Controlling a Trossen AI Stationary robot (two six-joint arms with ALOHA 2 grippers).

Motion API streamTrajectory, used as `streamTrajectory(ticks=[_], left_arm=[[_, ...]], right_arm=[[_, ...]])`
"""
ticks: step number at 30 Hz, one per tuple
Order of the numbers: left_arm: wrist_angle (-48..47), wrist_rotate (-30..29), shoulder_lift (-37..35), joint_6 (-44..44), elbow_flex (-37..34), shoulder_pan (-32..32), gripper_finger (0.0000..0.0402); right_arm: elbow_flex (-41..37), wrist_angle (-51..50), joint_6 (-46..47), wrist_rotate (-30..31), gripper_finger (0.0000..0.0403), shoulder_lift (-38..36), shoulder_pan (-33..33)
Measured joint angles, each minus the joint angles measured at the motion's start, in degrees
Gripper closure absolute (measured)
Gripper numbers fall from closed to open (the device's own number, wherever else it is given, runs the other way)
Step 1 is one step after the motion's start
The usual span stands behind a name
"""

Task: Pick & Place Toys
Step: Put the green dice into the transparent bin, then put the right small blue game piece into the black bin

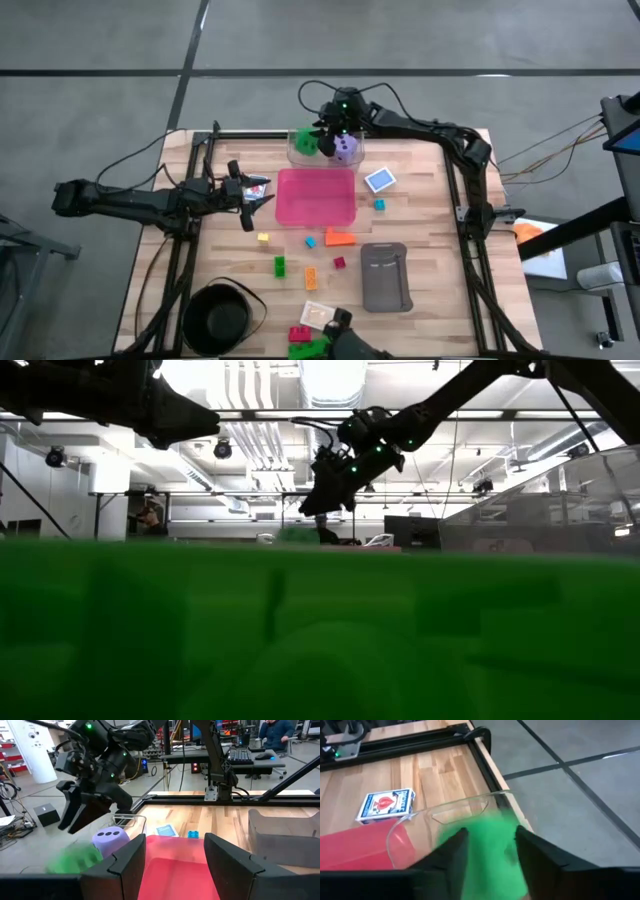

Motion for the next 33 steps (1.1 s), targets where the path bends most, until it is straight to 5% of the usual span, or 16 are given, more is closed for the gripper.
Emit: streamTrajectory(ticks=[5,11,23,33], left_arm=[[-0.1,0.0,0.01,0.0,0.0,-0.01,0.0198],[-0.28,0.0,0.01,0.02,0.0,0.0,0.0198],[0.09,-0.22,0.01,0.04,-0.03,0.01,0.0197],[-0.2,-0.27,0.03,0.01,-0.92,0.03,0.0197]], right_arm=[[-0.2,-1.02,0.07,-1.04,0.0153,-0.76,0.02],[-0.58,2.59,0.25,-2.36,0.0133,-0.87,1.75],[-19.98,62.68,13.57,-2.44,0.0133,-0.87,8.78],[-35.11,64.21,11.06,3.42,0.0133,-8.9,14.3]])
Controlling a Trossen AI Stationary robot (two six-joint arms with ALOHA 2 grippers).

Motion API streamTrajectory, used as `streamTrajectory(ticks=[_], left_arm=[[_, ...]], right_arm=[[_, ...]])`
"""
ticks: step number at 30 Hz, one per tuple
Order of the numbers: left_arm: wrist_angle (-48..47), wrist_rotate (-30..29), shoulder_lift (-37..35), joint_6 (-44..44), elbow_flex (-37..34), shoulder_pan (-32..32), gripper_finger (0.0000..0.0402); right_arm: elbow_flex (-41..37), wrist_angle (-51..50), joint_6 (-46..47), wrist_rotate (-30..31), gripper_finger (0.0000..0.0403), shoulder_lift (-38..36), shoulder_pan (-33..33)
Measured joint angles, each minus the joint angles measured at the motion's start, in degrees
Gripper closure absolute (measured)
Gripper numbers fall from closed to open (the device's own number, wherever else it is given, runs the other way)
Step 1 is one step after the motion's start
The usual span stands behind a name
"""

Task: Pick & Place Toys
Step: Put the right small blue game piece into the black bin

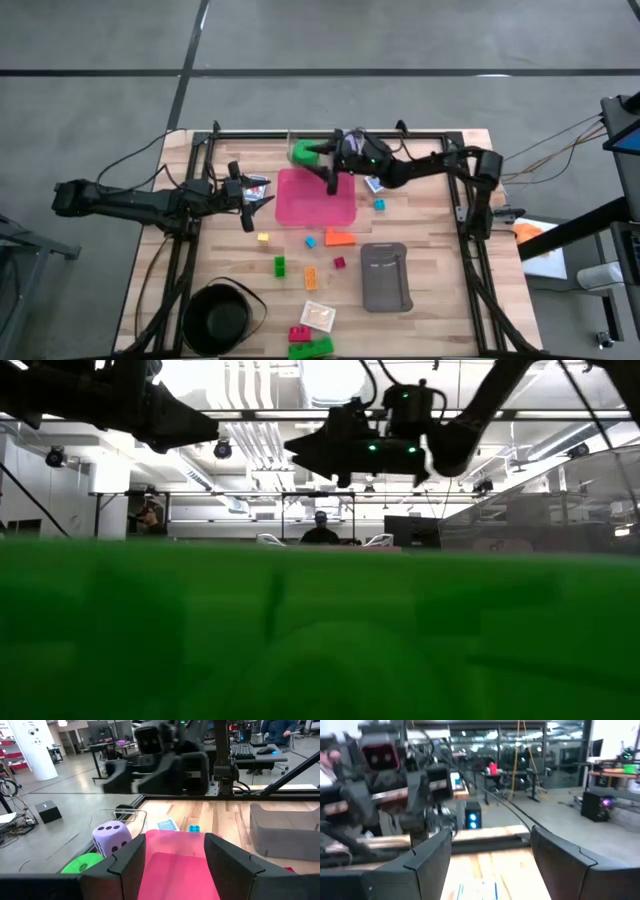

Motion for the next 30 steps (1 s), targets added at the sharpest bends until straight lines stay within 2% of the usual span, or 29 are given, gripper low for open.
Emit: streamTrajectory(ticks=[3,6,13,18,24,30], left_arm=[[0.0,-0.04,0.0,-0.01,0.0,0.01,0.0197],[-0.03,-0.17,0.0,-0.01,0.0,0.05,0.0197],[-0.09,-0.21,0.0,0.01,0.0,0.12,0.0197],[-0.04,-0.21,0.0,0.01,0.0,0.16,0.0197],[0.15,-0.41,0.0,0.05,0.02,0.23,0.0197],[0.17,-0.41,0.0,0.23,0.02,0.25,0.0197]], right_arm=[[-3.88,-3.39,-1.42,3.14,0.0133,-4.57,1.16],[-6.71,-11.38,-3.13,5.81,0.0133,-9.74,2.09],[-7.84,-42.96,-8.44,15.63,0.0133,-21.19,4.24],[-5.82,-64.69,-5.09,18.96,0.0133,-26.63,4.05],[-3.45,-83.23,-0.01,19.13,0.0133,-28.77,3.97],[-2.67,-89.72,2.18,18.39,0.0133,-26.85,4.04]])
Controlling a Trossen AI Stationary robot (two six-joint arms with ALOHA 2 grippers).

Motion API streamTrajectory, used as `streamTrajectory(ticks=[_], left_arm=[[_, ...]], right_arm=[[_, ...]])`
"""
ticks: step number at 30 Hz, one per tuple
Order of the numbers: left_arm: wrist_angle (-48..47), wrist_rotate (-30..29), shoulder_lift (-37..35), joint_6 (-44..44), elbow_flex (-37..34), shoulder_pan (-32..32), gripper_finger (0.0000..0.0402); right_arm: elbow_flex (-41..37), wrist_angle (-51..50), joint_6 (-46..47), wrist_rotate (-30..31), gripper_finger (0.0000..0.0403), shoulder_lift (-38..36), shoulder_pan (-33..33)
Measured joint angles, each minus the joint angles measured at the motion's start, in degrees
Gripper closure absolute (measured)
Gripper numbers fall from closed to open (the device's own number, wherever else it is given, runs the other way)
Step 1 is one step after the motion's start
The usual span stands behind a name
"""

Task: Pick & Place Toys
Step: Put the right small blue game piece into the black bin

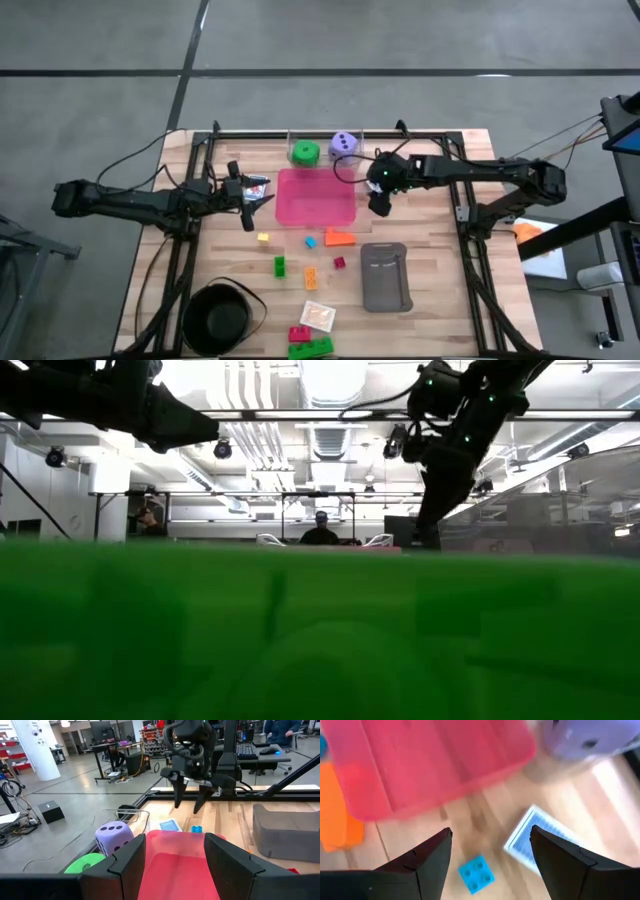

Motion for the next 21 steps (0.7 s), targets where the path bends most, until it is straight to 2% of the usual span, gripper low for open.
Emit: streamTrajectory(ticks=[8,21], left_arm=[[0.0,0.01,0.0,0.02,0.0,0.0,0.0197],[-0.01,0.02,0.0,0.17,0.02,0.0,0.0197]], right_arm=[[0.07,-4.83,1.2,-1.69,0.0133,3.94,0.0],[0.07,-5.41,1.43,-2.54,0.0133,12.54,0.0]])
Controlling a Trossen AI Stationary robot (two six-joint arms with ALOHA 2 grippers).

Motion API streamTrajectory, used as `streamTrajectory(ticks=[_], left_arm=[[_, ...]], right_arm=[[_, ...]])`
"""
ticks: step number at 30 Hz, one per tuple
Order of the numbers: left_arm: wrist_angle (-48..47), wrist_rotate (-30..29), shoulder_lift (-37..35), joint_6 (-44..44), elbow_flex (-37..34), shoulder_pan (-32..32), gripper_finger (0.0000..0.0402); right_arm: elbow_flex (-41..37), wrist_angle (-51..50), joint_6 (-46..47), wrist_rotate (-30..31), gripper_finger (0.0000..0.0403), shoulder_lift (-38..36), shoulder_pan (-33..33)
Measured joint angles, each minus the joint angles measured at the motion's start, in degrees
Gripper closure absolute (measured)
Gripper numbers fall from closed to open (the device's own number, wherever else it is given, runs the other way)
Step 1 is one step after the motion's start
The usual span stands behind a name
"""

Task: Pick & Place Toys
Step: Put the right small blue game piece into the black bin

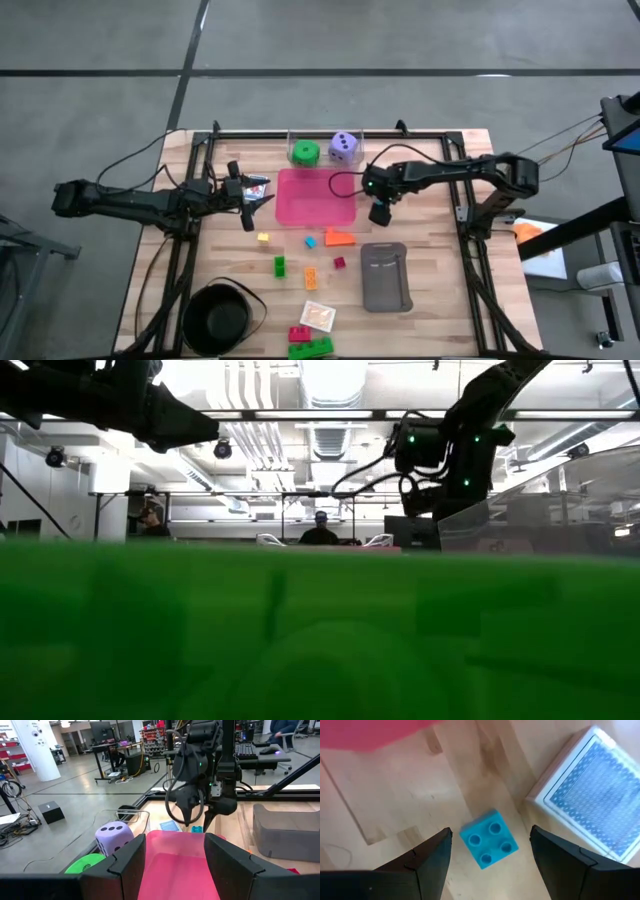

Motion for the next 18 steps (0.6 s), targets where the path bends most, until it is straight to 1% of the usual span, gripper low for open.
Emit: streamTrajectory(ticks=[14,16,18], left_arm=[[-0.01,0.0,0.0,0.0,0.02,0.0,0.0197],[-0.01,0.0,0.0,0.0,0.02,0.02,0.0198],[-0.01,0.0,0.0,0.0,0.02,0.04,0.0198]], right_arm=[[0.2,0.19,0.15,-0.22,0.0134,5.53,-0.07],[0.2,0.31,-0.03,-0.2,0.0141,5.45,-0.07],[0.1,0.56,-0.24,-0.2,0.0158,5.06,0.0]])
